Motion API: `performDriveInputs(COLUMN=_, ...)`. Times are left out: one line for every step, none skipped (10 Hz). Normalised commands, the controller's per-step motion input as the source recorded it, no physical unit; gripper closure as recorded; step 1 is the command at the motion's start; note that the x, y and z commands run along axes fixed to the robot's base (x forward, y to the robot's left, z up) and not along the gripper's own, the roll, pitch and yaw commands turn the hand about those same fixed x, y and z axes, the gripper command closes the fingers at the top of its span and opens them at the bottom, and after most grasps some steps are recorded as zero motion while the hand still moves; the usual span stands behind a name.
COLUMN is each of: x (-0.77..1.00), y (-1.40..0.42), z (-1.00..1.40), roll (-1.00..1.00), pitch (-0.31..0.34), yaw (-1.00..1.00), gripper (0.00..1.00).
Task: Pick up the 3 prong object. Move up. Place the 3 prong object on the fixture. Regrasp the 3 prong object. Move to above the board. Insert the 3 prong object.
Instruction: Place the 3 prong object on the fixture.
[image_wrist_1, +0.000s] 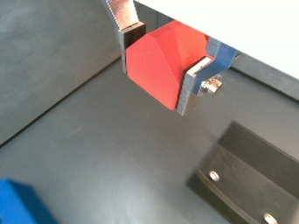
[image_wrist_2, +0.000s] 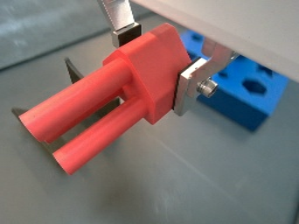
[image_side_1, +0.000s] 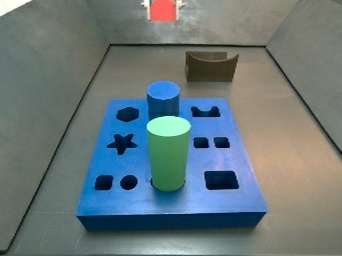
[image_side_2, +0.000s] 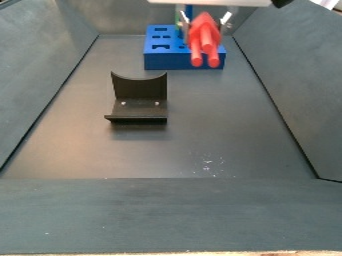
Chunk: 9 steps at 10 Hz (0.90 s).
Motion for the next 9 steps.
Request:
performDriveInputs(x=1.0, y=0.09, z=0.22, roll=-1.0, pitch=-0.031, yaw=0.08, gripper=1.0)
performDriveInputs(x=1.0, y=0.09, z=0.19, roll=-1.0, pitch=-0.01, yaw=0.07, gripper=1.0)
performDriveInputs(x=1.0, y=0.09, z=0.15, roll=-1.0, pitch=0.016, yaw=0.06, gripper=1.0)
performDriveInputs(x=1.0, y=0.08, z=0.13, roll=-1.0, pitch=0.035, yaw=0.04, gripper=1.0)
performDriveInputs(x=1.0, y=0.08, z=0.1, roll=-1.0, pitch=0.054, yaw=0.03, gripper=1.0)
performDriveInputs(x=1.0, y=0.08, z=0.08, roll=-1.0, pitch=0.072, yaw=0.01, gripper=1.0)
performDriveInputs(x=1.0, y=0.08, z=0.05, roll=-0.96, pitch=0.095, yaw=-0.01, gripper=1.0)
performDriveInputs(x=1.0, y=0.08, z=0.04, roll=-0.8, pitch=0.097, yaw=-0.04, gripper=1.0)
performDriveInputs(x=0.99, y=0.07, z=0.02, roll=-0.65, pitch=0.093, yaw=-0.06, gripper=1.0)
